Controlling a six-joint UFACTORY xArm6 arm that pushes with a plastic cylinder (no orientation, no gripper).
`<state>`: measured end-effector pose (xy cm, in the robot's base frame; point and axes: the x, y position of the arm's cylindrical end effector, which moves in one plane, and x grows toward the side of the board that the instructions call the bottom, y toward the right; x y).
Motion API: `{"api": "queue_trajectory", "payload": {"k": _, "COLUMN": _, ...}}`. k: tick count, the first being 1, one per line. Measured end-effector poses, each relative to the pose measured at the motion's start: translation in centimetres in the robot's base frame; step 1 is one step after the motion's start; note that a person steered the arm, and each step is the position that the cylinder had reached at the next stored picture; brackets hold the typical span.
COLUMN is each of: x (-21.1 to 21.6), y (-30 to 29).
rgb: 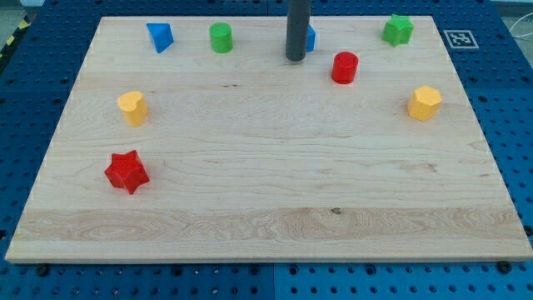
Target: Point at the green star
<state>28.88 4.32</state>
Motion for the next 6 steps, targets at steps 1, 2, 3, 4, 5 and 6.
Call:
{"api": "queue_trajectory", "payload": {"k": 1, "x": -1.5, "y": 0.2}}
{"api": "queue_trajectory", "payload": {"k": 2, "x": 0.1, "y": 4.1}}
{"api": "queue_trajectory", "payload": {"k": 3, "x": 2.2, "y": 8.5}}
{"api": "queue_trajectory", "payload": {"k": 4, "x": 2.2, "y": 13.5}}
{"api": "queue_trajectory", "payload": {"k": 5, "x": 1.2, "y": 18.0}}
{"api": "queue_trajectory", "payload": {"k": 6, "x": -0.1, "y": 21.9}}
